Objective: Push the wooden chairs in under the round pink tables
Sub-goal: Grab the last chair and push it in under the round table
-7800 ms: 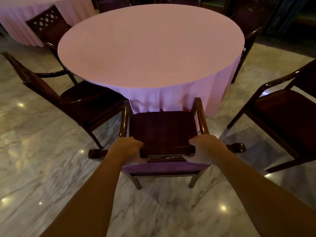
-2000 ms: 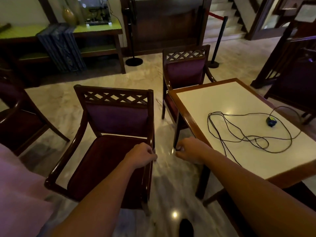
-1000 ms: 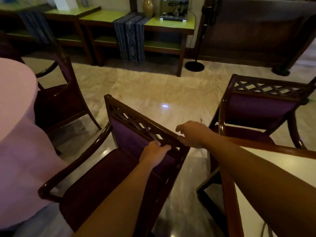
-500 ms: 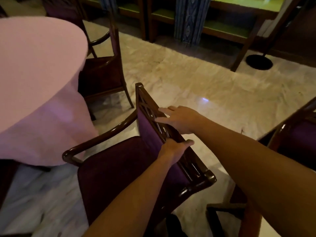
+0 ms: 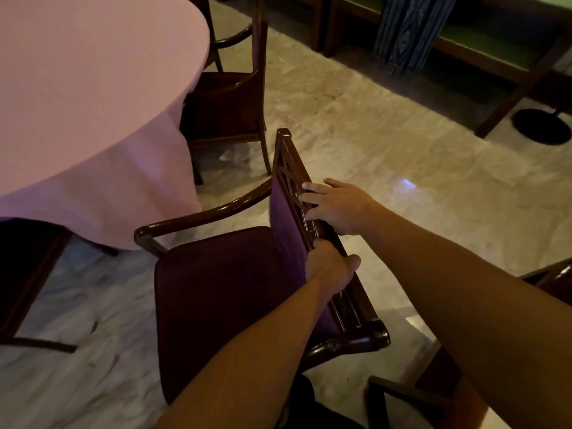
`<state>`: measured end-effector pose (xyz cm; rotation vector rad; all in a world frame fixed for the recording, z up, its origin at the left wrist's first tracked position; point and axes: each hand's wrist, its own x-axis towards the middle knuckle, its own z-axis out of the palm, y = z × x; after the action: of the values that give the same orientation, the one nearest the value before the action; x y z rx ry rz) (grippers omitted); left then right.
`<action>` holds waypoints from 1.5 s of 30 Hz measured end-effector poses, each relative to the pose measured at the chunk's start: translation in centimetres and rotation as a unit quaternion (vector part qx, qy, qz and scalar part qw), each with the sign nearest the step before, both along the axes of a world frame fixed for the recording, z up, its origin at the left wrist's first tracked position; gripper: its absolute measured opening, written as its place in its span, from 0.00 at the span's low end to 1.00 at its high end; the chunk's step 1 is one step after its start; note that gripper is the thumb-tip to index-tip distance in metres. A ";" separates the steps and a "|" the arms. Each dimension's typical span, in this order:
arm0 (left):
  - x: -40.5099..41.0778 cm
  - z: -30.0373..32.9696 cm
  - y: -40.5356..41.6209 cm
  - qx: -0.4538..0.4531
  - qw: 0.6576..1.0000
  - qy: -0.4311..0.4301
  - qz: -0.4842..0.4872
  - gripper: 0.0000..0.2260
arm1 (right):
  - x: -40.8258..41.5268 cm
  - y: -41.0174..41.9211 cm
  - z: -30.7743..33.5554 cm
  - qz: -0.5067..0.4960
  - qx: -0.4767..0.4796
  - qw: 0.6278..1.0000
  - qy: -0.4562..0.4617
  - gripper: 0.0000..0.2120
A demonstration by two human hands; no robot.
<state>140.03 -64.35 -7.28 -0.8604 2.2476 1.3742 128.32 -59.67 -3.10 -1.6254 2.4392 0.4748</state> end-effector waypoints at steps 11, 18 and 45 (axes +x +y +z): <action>3.9 0.3 -6.5 -0.006 0.999 0.020 -0.049 0.22 | 3.7 -3.9 0.7 -0.024 -0.010 1.000 0.007 0.20; 7.9 0.4 -13.4 0.010 0.995 0.017 -0.100 0.14 | 6.9 -8.3 1.1 0.020 -0.002 0.999 0.049 0.14; 23.7 3.1 -32.4 -0.120 0.969 -0.100 -0.193 0.31 | 20.2 -22.9 0.1 0.140 0.014 0.990 0.009 0.29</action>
<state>163.69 -96.77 -4.15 -0.5603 2.2948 0.8162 148.51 -82.57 -2.97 -1.9693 2.2129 0.5631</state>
